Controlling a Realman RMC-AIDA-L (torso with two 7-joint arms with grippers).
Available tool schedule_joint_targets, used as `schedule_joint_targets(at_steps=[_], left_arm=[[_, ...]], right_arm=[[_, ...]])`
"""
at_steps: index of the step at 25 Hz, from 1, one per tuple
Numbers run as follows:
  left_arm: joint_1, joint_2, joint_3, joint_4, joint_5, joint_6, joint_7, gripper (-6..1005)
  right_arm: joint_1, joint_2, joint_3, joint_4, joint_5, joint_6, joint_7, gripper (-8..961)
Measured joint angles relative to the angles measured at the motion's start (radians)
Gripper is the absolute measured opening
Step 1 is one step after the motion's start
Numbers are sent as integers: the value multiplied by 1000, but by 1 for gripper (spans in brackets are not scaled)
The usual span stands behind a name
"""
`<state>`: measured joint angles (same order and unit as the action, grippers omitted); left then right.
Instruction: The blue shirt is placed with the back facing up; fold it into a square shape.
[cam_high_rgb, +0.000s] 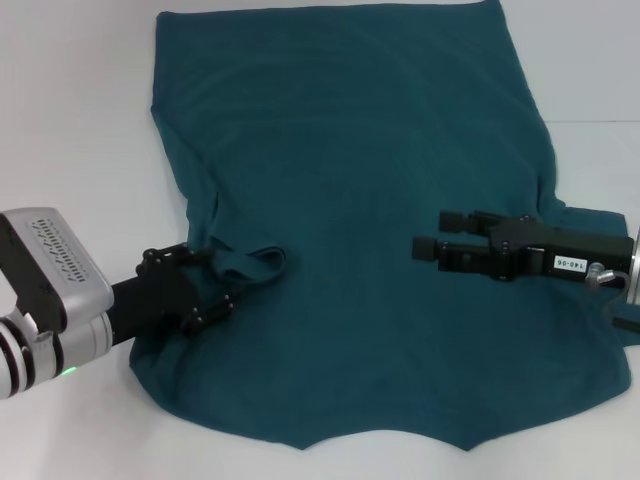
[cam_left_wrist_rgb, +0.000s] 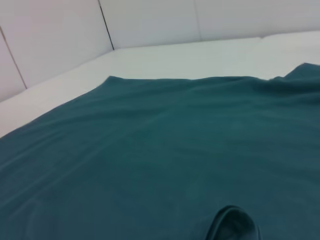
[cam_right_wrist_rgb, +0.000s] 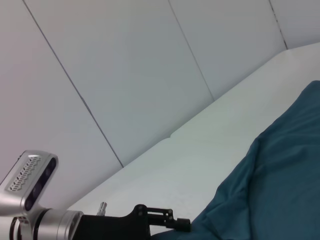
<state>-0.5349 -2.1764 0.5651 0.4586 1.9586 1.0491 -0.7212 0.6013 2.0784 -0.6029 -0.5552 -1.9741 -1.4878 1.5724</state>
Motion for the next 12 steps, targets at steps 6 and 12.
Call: schedule_joint_targets(at_steps=[6,12], left_arm=[[-6,0,0,2,-13,14,-3,574],[-14,1,1,1,-14,12,-5,365]], right_arm=[[-2,-1,6,0,0,0,0,878],[-6,-2,8,0,0,0,0,877]])
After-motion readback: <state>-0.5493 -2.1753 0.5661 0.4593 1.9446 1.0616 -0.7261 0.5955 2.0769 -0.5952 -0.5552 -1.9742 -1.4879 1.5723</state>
